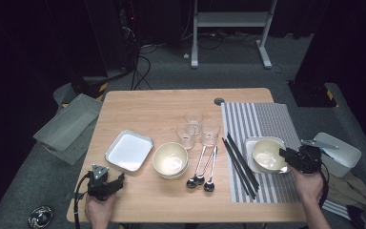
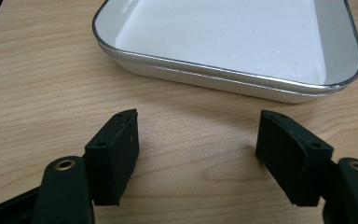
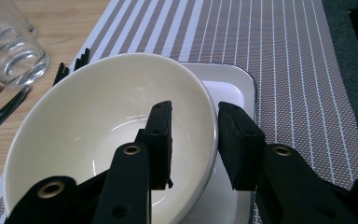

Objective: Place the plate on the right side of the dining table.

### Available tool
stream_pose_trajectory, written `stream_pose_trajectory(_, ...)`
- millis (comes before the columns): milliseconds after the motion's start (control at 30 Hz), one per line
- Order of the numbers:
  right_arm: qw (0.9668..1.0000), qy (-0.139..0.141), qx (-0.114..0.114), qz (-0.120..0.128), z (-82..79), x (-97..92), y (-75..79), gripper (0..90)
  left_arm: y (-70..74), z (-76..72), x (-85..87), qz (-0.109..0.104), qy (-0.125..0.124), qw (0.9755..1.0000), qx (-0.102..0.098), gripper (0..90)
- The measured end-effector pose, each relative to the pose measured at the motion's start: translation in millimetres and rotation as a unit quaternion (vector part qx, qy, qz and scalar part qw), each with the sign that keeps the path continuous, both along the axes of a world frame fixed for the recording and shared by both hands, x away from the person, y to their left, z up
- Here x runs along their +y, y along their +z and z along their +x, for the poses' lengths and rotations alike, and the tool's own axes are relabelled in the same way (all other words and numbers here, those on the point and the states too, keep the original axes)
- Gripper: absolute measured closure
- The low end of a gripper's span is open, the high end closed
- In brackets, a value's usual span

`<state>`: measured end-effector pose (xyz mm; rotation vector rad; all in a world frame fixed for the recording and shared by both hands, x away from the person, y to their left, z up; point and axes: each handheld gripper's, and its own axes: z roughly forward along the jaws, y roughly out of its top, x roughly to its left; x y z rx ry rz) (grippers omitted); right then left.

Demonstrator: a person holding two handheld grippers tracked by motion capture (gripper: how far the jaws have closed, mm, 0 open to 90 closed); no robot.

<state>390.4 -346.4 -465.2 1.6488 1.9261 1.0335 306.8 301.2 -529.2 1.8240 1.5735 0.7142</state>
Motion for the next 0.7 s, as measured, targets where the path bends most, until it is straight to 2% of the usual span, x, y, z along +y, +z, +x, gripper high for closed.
stream_pose_trajectory(533, 0.9997, -0.001, -0.019, 0.014, -11.0, -1.4, 2.0, 60.2, -0.1, 0.1, -0.2, -0.002, 0.001, 1.0, 0.0, 30.1)
stream_pose_trajectory(700, 0.9992, -0.002, -0.04, 0.009, -15.6, 1.3, 5.5, 55.6, -0.1, 0.1, -0.2, -0.002, 0.001, 1.0, 0.0, 30.1)
